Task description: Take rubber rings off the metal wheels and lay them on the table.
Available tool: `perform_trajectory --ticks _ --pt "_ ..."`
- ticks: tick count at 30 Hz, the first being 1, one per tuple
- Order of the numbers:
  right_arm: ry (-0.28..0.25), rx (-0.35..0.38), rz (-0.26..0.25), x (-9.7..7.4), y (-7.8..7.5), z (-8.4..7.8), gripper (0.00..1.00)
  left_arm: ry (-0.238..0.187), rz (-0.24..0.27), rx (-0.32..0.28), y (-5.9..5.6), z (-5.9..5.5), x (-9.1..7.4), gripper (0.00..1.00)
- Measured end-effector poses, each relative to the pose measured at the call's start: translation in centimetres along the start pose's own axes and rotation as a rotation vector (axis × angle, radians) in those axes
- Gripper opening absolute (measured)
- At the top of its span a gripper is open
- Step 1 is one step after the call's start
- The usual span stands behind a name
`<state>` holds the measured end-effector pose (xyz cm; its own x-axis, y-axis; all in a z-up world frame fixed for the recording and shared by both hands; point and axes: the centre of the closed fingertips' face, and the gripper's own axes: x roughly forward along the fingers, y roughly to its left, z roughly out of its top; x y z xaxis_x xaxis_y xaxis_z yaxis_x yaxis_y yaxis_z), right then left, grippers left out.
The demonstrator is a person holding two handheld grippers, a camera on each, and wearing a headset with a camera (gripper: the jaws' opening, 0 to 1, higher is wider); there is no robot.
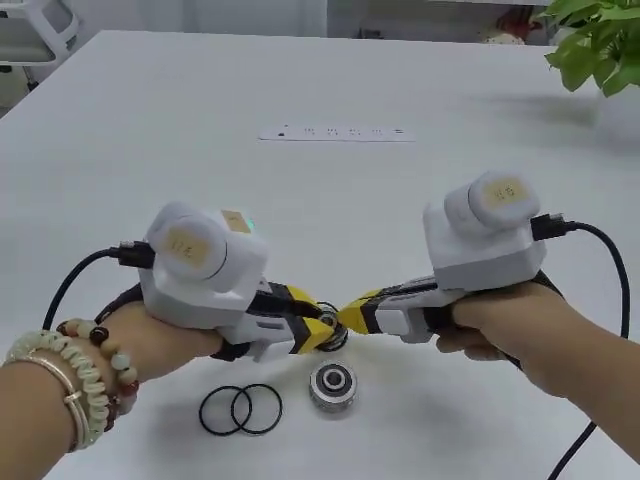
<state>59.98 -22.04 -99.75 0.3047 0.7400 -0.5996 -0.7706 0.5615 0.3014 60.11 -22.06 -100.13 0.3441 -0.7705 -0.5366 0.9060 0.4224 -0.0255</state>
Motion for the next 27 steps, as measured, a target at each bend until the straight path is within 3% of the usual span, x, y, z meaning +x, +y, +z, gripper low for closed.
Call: perform_trajectory --ticks 5,10,14,21,27 --pt "0.0 -0.002 -0.003 -0.2 -0.1 0.1 0.0 0.021 -0.035 0.016 -0.7 0.3 -0.1 0.23" --pt "-0.01 0.011 -0.005 -0.5 -0.5 0.3 0.0 -0.015 -0.047 0.012 -0.9 1.5 -0.9 0.23" --pt "-0.023 0.014 -0.012 -0.7 -0.6 0.6 0.0 -0.012 -0.05 0.032 -1.1 1.9 -1.3 0.23" --pt "-0.048 0.021 -0.015 -1.1 -0.5 1.3 0.0 -0.02 -0.077 0.06 -1.4 3.1 -2.5 0.33" --pt "-0.059 0.015 -0.007 -1.2 -0.2 1.8 0.0 -0.04 -0.043 0.043 -0.3 4.0 -4.7 0.35"
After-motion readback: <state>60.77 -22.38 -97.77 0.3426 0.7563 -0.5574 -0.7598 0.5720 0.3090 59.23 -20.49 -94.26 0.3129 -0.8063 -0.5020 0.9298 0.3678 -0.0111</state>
